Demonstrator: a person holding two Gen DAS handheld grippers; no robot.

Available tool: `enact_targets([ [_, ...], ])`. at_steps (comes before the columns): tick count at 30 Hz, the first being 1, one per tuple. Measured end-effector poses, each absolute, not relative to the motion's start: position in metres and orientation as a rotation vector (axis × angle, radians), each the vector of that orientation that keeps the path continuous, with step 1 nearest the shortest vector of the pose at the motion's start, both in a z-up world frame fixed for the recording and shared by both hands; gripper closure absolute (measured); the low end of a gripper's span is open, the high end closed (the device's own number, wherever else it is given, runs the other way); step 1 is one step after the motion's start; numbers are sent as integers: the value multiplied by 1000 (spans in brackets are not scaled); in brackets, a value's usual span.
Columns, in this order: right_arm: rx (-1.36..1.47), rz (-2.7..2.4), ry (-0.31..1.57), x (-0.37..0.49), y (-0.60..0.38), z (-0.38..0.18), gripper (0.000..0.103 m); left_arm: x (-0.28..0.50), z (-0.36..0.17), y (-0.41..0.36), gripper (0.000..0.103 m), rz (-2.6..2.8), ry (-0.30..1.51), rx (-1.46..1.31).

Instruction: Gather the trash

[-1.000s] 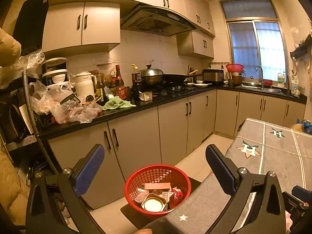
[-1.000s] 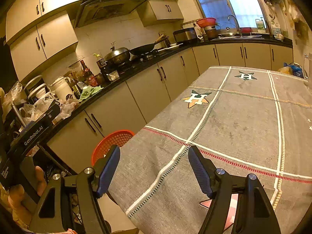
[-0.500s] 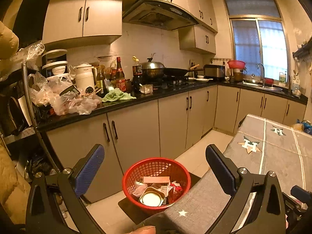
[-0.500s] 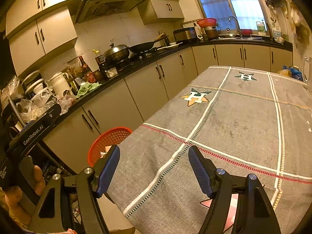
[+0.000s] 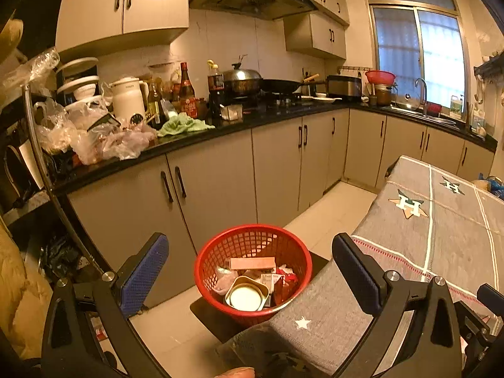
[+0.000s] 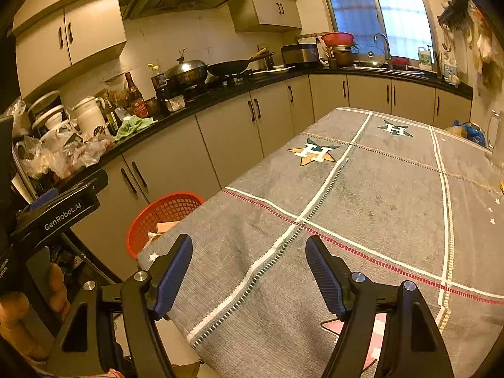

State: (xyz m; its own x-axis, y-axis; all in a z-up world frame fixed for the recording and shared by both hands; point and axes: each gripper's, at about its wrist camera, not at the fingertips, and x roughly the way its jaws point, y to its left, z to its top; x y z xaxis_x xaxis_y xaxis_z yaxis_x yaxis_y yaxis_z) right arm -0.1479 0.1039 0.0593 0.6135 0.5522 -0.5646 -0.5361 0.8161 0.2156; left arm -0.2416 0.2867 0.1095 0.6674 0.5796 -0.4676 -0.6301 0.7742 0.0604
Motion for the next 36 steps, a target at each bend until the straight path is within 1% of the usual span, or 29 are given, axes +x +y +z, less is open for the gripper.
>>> enact_targets([
  [36, -61, 616, 686, -148, 130, 43, 22, -232, 74, 304, 0, 659, 623, -188],
])
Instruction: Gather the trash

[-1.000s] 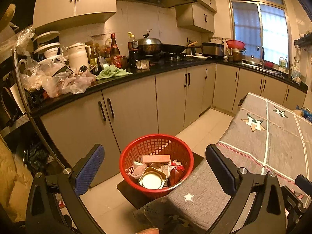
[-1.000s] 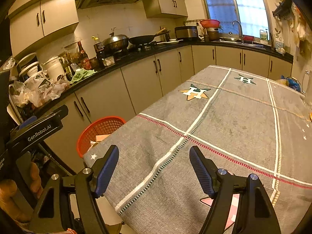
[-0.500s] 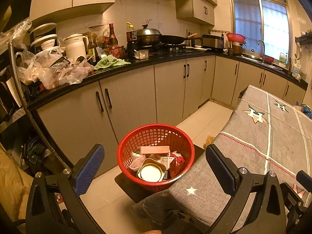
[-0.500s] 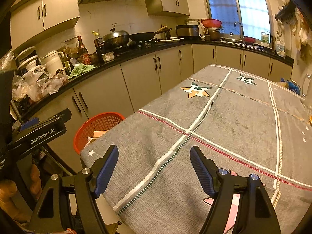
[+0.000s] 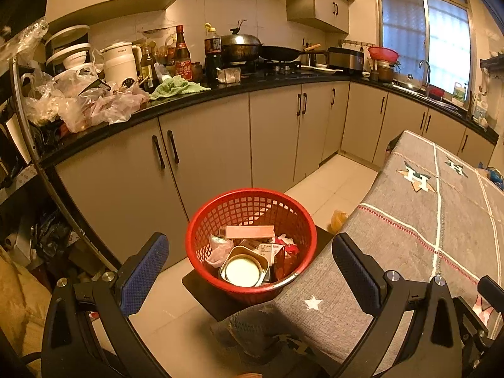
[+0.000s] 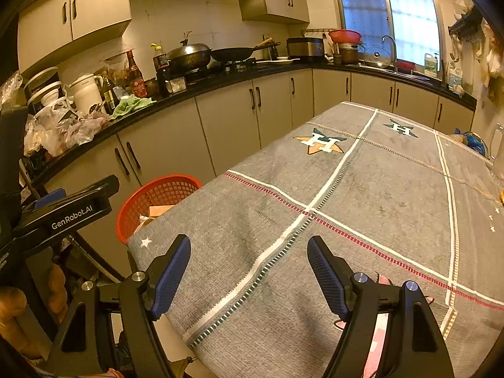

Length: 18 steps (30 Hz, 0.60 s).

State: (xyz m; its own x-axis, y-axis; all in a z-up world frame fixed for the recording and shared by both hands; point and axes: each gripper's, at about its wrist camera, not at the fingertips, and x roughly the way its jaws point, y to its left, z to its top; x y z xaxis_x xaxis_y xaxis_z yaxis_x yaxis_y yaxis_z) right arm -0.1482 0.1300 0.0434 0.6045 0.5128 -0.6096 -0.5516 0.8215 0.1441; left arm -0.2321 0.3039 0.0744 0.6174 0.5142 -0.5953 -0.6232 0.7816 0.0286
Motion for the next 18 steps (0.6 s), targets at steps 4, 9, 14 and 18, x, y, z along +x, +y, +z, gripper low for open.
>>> enact_targets([
  [4, -68, 618, 690, -148, 132, 42, 22, -230, 71, 307, 0, 657, 639, -197],
  [9, -78, 620, 694, -148, 136, 40, 22, -230, 67, 311, 0, 664, 654, -204],
  [14, -89, 621, 696, -149, 138, 39, 22, -229, 64, 315, 0, 661, 669, -214],
  [18, -99, 622, 699, -150, 143, 38, 22, -229, 61, 318, 0, 657, 676, -226],
])
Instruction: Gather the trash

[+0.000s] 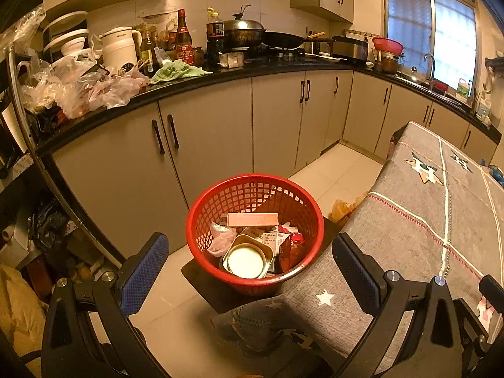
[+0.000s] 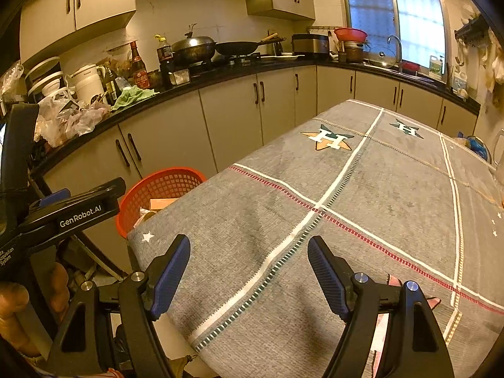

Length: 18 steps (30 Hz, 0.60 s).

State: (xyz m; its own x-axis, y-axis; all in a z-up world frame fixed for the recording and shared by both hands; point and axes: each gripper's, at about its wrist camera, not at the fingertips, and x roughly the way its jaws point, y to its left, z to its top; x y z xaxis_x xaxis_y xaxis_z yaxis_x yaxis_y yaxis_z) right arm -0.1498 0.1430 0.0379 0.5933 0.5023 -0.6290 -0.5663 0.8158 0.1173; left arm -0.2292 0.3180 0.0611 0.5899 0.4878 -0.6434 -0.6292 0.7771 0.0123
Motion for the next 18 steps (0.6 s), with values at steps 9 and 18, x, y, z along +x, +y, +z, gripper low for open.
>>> enact_targets([
  [9, -118, 624, 701, -151, 151, 36, 22, -229, 56, 329, 0, 652, 691, -255],
  [18, -127, 627, 708, -151, 156, 34, 22, -228, 51, 335, 0, 649, 701, -269],
])
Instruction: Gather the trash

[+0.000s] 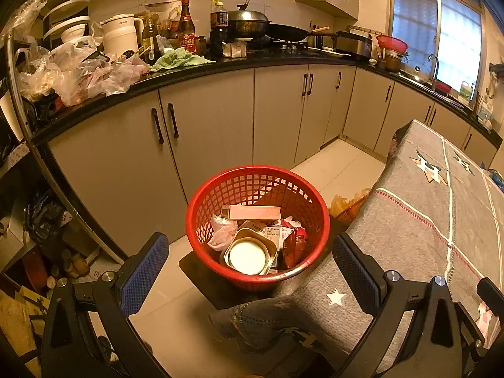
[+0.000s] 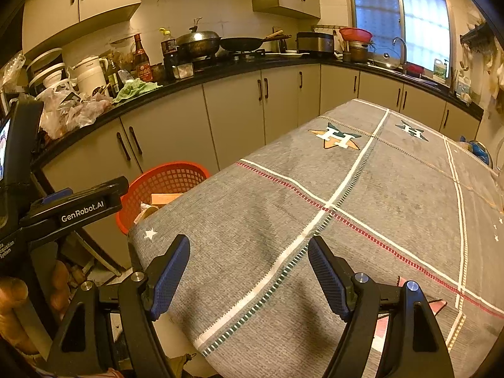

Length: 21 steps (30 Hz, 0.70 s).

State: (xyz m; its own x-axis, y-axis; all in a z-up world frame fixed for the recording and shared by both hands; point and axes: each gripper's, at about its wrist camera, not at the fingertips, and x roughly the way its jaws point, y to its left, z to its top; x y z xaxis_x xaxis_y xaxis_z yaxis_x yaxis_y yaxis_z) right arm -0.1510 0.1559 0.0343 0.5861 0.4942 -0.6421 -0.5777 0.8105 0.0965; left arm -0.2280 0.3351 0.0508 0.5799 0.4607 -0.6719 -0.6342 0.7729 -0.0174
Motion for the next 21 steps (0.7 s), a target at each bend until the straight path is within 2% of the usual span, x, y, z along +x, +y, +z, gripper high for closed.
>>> enact_targets([
  [21, -131, 629, 717, -152, 161, 30, 21, -227, 45, 339, 0, 653, 710, -272],
])
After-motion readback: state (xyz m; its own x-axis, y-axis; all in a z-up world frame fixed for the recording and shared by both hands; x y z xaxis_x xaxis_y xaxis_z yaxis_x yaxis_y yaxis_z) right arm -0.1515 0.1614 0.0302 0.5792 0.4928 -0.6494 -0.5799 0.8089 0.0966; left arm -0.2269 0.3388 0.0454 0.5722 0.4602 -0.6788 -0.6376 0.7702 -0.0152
